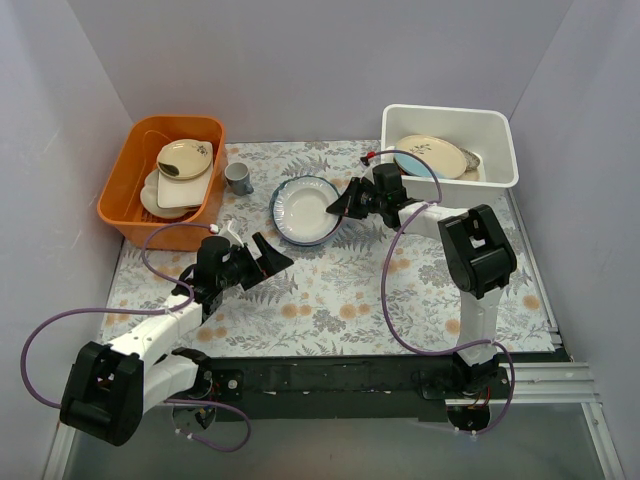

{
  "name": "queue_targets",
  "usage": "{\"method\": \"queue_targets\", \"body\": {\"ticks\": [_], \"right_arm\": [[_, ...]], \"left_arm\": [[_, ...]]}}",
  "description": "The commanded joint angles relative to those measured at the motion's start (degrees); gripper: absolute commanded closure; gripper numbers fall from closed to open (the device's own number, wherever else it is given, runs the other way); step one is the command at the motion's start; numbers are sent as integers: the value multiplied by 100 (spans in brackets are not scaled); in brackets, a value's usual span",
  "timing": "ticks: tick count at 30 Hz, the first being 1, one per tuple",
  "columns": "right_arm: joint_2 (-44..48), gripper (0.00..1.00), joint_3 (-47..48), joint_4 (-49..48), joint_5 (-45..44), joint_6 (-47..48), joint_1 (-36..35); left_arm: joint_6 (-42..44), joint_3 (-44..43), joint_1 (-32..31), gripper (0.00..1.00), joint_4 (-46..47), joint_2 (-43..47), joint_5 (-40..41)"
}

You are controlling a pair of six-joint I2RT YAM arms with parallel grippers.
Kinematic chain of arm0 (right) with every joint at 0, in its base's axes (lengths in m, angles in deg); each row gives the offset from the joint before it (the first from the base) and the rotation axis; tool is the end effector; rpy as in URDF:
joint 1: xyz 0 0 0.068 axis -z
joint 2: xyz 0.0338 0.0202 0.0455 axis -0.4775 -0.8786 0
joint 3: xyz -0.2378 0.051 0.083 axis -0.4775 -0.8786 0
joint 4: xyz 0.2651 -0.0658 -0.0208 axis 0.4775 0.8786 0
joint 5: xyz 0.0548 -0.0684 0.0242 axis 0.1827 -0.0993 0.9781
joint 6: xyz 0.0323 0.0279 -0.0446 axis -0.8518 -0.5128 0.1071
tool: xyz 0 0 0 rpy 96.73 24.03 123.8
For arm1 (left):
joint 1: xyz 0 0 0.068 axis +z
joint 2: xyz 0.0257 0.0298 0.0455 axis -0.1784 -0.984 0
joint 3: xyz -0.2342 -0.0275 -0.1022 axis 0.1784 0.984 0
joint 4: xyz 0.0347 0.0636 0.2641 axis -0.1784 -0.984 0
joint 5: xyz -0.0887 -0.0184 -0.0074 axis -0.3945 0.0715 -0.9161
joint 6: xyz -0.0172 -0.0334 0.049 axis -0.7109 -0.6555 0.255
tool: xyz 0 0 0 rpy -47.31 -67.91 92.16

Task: Place the plates into the plastic bin on the countertop
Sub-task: Pick up the plate at the center of the board.

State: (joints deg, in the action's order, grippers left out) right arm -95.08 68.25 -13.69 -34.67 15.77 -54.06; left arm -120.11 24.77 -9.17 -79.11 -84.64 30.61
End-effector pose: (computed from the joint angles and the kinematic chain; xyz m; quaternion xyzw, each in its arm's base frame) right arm 0.4026 0.2136 0.1512 -0.0103 0.8327 0.4326 0.3455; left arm 0.2195 -0.0944 0.1565 -0.3953 0.7707 -0.4689 0.1729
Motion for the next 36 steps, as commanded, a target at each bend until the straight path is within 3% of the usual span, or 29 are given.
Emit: {"method": "queue_targets", "body": {"ticks": [1,36], "right_arm": [[454,99,5,-174,54,123,-21],[2177,99,234,1003,-474,826,172]], "left_arm": [[20,62,19,2,116,138,48],[73,44,28,2,116,121,-93]]}}
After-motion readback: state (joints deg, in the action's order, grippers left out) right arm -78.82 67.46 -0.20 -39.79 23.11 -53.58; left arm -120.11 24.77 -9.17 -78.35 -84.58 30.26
